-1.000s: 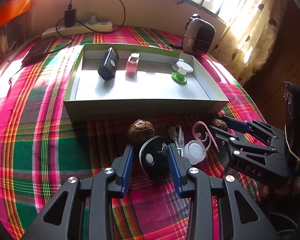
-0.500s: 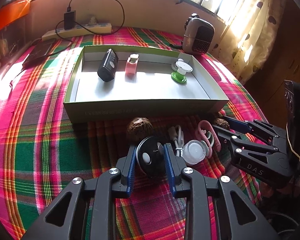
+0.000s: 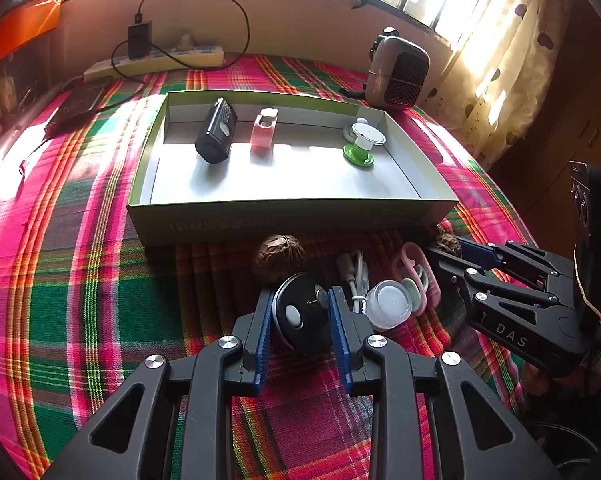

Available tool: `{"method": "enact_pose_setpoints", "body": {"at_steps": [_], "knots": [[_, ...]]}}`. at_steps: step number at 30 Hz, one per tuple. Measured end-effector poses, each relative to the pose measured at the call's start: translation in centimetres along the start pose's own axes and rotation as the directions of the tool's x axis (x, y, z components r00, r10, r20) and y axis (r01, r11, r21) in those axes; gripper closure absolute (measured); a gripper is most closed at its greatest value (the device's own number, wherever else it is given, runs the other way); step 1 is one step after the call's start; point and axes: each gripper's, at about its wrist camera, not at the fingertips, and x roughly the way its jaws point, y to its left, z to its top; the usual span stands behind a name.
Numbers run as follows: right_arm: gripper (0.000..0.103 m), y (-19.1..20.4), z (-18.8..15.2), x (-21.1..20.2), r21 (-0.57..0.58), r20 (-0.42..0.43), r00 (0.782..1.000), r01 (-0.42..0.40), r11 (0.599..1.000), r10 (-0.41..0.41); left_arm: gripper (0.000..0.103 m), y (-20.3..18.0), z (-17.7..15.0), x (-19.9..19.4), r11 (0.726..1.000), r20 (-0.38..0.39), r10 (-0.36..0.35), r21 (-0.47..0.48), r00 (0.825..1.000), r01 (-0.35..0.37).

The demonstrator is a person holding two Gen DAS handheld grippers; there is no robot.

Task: Organize objects
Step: 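Grasp the black round disc with the left gripper while the right gripper grasps a walnut, then lift the black disc and walnut and carry both over the box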

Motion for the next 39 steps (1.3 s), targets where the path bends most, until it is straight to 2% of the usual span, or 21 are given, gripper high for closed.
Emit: {"method": "enact_pose_setpoints", "body": {"at_steps": [17,39], "knots": [[0.072,0.0,0.0,-0.1,-0.001,0.002,1.0,-0.005,1.0,0.005,0.079,-0.1,-0.1,-0.2,1.0,0.002,0.003,0.007,1.0,-0.003],[0.072,0.4,0.6,-1.7,-0.013,0.051,0.998,-0.03,0.999,0.03,0.079,0.0,0.5,-2.6,1.0,0.063,-0.025,-0.005,0.998,0.025]]}}
